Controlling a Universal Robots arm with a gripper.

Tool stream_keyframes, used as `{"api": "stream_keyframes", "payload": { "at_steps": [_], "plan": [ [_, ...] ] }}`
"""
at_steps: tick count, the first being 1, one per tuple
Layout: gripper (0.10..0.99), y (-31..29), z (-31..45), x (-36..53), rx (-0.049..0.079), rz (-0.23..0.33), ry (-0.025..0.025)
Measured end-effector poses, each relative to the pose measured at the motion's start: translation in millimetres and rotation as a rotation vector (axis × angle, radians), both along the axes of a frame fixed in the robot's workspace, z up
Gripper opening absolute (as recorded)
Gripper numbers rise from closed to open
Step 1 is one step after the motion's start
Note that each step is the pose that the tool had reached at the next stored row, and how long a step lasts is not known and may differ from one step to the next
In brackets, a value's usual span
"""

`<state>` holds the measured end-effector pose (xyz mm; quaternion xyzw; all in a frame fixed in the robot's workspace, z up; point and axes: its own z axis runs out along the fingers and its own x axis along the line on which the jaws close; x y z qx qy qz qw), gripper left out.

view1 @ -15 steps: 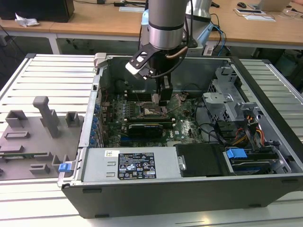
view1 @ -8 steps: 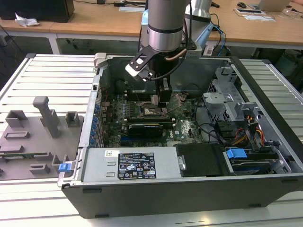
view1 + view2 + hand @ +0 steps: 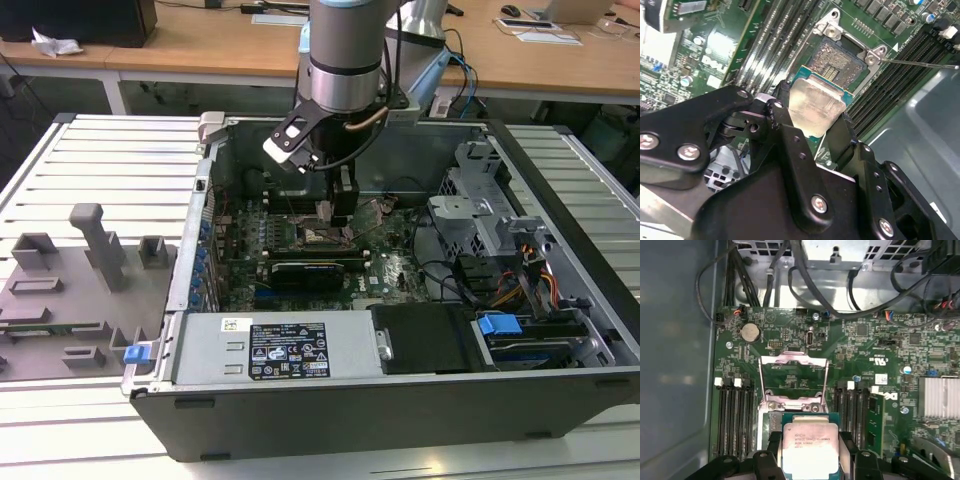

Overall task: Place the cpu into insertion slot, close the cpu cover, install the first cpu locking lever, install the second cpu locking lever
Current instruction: 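Place the cpu into insertion slot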

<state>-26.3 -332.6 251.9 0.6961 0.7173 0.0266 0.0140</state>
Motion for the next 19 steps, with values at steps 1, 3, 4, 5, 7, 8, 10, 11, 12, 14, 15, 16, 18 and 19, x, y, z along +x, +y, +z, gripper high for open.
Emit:
{"api": "stream_keyframes", "payload": {
  "at_steps": [1, 3, 4, 5, 7, 8, 10, 11, 12, 14, 15, 16, 18, 19],
  "plan": [
    [0.537, 0.5, -0.8, -0.1, 0.0, 0.0, 0.0],
    [0.537, 0.7, -1.5, -0.1, 0.0, 0.0, 0.0002],
    [0.537, 0.7, -1.8, -0.1, 0.0, 0.0, 0.0001],
    [0.537, 0.7, -2.1, -0.2, 0.0, 0.0, 0.0001],
    [0.537, 0.7, -2.9, -0.2, 0.0, 0.0, 0.0001],
    [0.537, 0.7, -3.1, -0.9, 0.0, 0.0, 0.0002],
    [0.537, 0.7, -3.6, -1.5, 0.0, 0.0, 0.0],
    [0.537, 0.8, -4.4, -2.2, 0.0, 0.0, 0.0],
    [0.537, 0.7, -5.8, -4.0, 0.0, 0.0, 0.0002],
    [0.537, 1.0, -8.5, -4.4, 0.0, 0.0, 0.0001],
    [0.537, 1.4, -9.6, -4.6, 0.0, 0.0, 0.0001],
    [0.537, 2.4, -11.5, -4.9, 0.0, 0.0, 0.0002],
    [0.537, 3.7, -15.7, -5.5, 0.0, 0.0, 0.0001],
    [0.537, 4.3, -19.1, -6.0, 0.0, 0.0, 0.0001]
  ]
}}
